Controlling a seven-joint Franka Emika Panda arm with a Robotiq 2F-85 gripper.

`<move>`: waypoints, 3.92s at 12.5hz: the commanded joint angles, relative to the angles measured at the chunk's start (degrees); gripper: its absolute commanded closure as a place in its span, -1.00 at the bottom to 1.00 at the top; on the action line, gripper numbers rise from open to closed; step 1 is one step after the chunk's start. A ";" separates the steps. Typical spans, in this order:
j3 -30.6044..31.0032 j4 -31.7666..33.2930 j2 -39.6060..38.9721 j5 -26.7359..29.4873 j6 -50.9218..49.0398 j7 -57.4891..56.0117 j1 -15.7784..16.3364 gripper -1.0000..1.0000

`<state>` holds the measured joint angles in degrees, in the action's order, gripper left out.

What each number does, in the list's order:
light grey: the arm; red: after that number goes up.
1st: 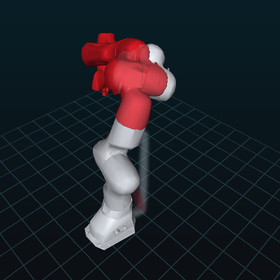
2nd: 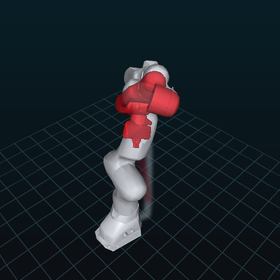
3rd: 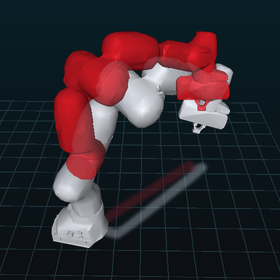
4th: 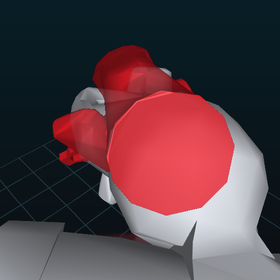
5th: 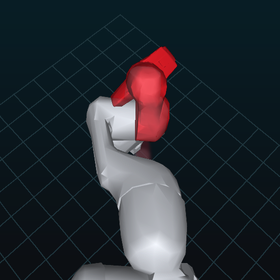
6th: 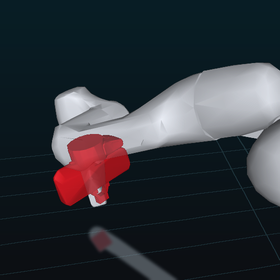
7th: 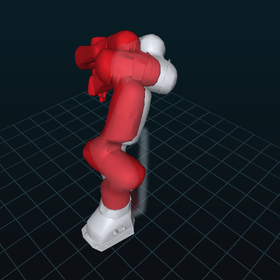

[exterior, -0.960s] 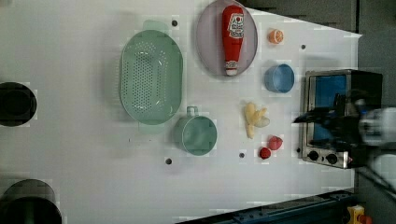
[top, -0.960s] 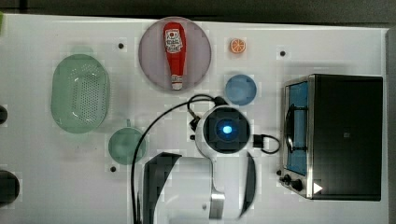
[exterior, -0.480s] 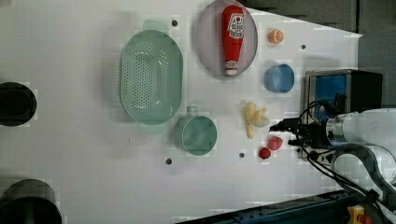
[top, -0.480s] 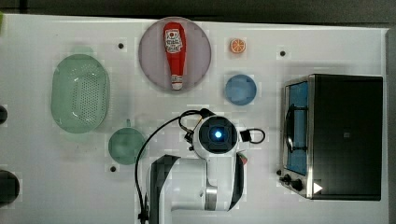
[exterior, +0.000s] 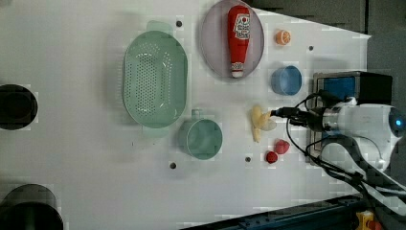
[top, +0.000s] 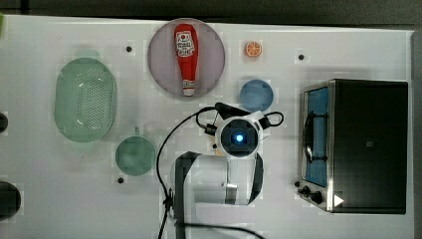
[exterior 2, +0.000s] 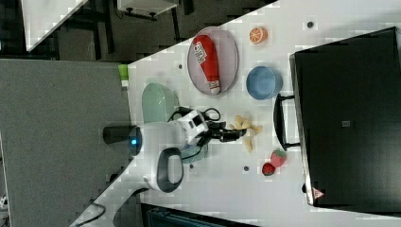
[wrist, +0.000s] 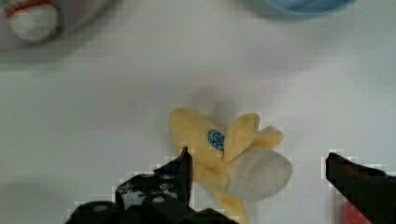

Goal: Pick Banana and place it in mug.

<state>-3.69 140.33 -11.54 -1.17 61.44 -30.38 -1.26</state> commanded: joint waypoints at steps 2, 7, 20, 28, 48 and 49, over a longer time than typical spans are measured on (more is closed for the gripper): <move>0.49 1.78 -6.79 0.74 7.28 -4.94 -0.05 -1.00; 1.59 1.77 -9.35 0.83 9.68 -4.39 -0.05 -0.69; 0.97 0.11 12.90 0.90 -10.57 -4.38 -0.22 0.46; 4.90 -8.90 29.56 0.90 -39.24 -0.68 0.50 0.45; 31.50 -3.78 10.14 8.49 -15.64 41.94 2.82 0.18; 31.02 -3.62 9.36 8.48 -15.11 41.94 2.81 -0.05</move>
<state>27.78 134.96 -4.05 6.89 46.27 7.36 1.39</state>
